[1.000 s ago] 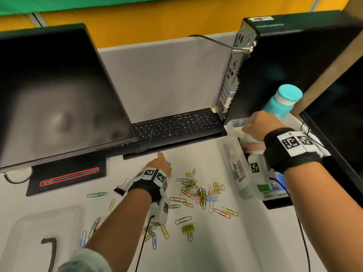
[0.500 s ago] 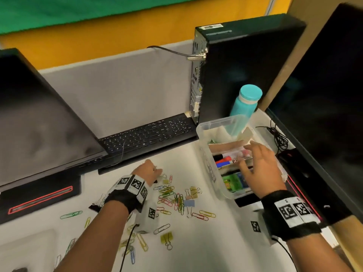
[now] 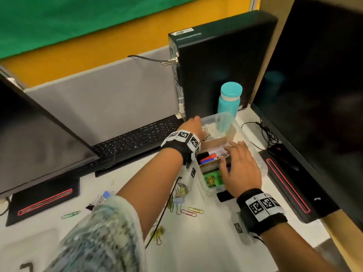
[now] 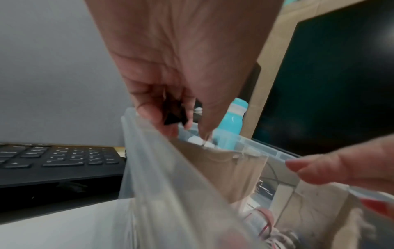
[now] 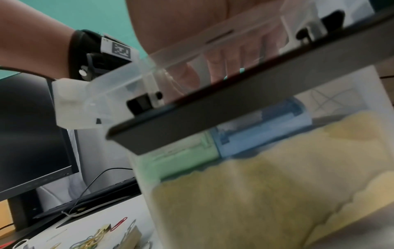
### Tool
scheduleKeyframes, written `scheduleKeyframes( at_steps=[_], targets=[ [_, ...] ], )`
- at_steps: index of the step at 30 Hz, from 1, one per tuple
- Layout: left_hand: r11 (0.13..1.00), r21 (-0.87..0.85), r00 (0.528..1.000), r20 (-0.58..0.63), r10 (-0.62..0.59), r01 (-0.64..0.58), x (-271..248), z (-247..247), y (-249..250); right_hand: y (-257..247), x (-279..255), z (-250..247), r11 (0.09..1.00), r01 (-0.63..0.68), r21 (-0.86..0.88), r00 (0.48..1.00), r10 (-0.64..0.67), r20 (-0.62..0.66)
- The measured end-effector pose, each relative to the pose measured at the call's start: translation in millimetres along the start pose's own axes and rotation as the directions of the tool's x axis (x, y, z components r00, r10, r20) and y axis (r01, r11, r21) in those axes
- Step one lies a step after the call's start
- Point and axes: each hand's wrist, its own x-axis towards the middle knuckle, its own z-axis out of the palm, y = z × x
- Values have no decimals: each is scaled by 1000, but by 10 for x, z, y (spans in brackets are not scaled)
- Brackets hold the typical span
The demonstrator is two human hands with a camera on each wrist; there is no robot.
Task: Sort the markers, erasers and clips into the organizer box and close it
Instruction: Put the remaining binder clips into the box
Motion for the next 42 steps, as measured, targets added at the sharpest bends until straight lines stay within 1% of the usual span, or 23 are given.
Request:
scheduleKeyframes(
  at_steps=[1, 3, 5, 6, 8, 10, 12, 13, 14, 15, 16, 17, 18, 19, 21, 23, 28, 30, 32, 34, 37, 39, 42],
  targets=[
    [999, 49, 1000, 7, 4, -5, 4, 6, -1, 7, 3, 4, 1000, 7, 5, 1000, -7, -1],
    [996, 68, 998, -8, 60, -59, -53, -27, -7, 25, -4, 6, 1000, 21, 18, 1000, -21, -7],
    [993, 3, 991, -63, 121, -121, -194, -115, -59, 23, -16, -12, 999, 38, 29, 999, -38, -18],
    [988, -50, 984, -112, 137, -143, -288, -155, -114, 8, -29, -31, 998, 51, 31, 998, -50, -23],
    [974, -145, 966, -215, 140, -174, -507, -215, -301, -83, -59, -63, 993, 110, 39, 994, -109, -23],
    [969, -206, 968, -235, 86, -136, -762, -196, -577, -269, -137, -59, 968, 237, 89, 972, -236, -17],
    [970, -241, 979, -204, -9, -42, -1043, -53, -897, -504, -280, 31, 916, 366, 165, 928, -372, 2],
    [968, -250, 982, -183, -56, 9, -1197, 56, -1052, -623, -365, 108, 891, 408, 201, 907, -421, 24],
    [967, -250, 985, -147, -95, 56, -1344, 185, -1185, -729, -445, 198, 876, 425, 228, 891, -450, 69],
    [968, -235, 989, -98, -112, 86, -1479, 321, -1277, -809, -512, 306, 877, 412, 247, 877, -455, 153],
    [975, -204, 994, -39, -104, 94, -1591, 464, -1328, -859, -558, 426, 894, 376, 243, 861, -434, 266],
    [984, -158, 997, 21, -79, 81, -1671, 604, -1347, -882, -580, 546, 920, 338, 199, 839, -390, 379],
    [993, -104, 997, 71, -41, 48, -1732, 732, -1333, -868, -586, 661, 938, 323, 127, 815, -344, 467],
    [999, -50, 994, 108, 10, -5, -1775, 847, -1299, -837, -580, 742, 941, 333, 63, 796, -316, 516],
    [991, 37, 983, 136, 121, -127, -1821, 1035, -1217, -733, -553, 858, 937, 349, 3, 772, -289, 566],
    [975, 102, 975, 123, 183, -196, -1840, 1167, -1172, -620, -551, 951, 933, 359, -18, 758, -280, 590],
    [954, 179, 970, 87, 229, -241, -1939, 1221, -1232, -515, -615, 1112, 875, 478, -76, 755, -365, 544],
    [940, 218, 965, 85, 249, -262, -1954, 1206, -1282, -489, -584, 1164, 874, 479, -83, 753, -360, 551],
    [954, 166, 966, 104, 236, -251, -1946, 1139, -1288, -480, -550, 1193, 899, 433, -69, 776, -332, 536],
    [947, 169, 958, 142, 250, -272, -1910, 1070, -1250, -502, -526, 1194, 929, 367, -48, 812, -294, 505],
    [902, 233, 917, 263, 301, -363, -1843, 977, -1177, -550, -482, 1166, 960, 281, -15, 836, -237, 494],
    [877, 262, 894, 320, 314, -402, -1795, 977, -1171, -557, -454, 1155, 968, 249, -18, 847, -208, 488],
    [867, 258, 886, 310, 344, -427, -1757, 1015, -1210, -557, -452, 1155, 980, 199, 4, 855, -176, 488]
  ],
)
